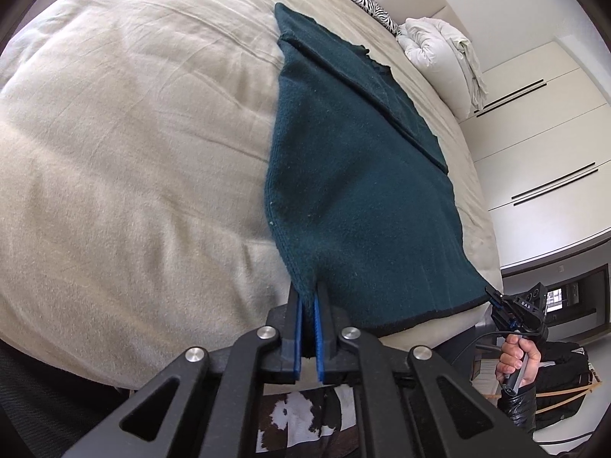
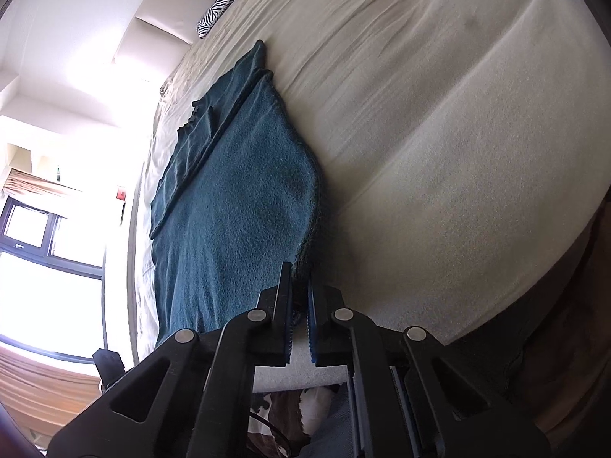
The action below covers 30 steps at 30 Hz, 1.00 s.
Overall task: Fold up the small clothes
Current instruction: 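Grasp the sweater hem with both grippers and lift it toward the collar, then carry the hem over the sweater body toward the collar with both grippers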
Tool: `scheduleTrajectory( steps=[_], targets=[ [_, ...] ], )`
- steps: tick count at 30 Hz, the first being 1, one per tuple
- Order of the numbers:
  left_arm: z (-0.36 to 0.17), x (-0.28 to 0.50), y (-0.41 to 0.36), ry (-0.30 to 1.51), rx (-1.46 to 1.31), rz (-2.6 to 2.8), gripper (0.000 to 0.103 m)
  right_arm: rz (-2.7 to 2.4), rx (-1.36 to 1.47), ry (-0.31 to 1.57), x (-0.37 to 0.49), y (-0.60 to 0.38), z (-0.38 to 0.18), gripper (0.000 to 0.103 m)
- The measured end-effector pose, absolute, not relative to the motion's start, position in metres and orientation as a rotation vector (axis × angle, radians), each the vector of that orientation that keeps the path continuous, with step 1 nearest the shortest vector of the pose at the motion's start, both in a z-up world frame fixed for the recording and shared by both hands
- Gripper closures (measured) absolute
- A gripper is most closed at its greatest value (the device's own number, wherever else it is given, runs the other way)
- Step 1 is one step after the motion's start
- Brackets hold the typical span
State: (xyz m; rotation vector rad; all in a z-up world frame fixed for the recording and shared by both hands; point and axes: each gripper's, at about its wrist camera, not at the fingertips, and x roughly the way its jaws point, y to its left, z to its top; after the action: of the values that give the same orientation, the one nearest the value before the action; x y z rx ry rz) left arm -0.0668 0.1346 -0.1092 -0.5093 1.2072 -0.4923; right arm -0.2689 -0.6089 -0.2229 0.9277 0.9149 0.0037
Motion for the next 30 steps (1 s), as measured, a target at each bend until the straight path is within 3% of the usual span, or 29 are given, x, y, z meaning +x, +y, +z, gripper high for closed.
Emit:
scheduleTrajectory(
  steps=[17,30],
  targets=[
    [-0.049,-0.019,0.142,1.029,-0.686,-0.586,0.097,0.114,0.883,0.782,-0.213,-0.584,-0.155,0.098],
    [-0.025,0.058,0.139,0.962,-0.764,-0.571,0.097,0.107,0.892,0.664,-0.116,-0.616,-0.115,0.098]
  ],
)
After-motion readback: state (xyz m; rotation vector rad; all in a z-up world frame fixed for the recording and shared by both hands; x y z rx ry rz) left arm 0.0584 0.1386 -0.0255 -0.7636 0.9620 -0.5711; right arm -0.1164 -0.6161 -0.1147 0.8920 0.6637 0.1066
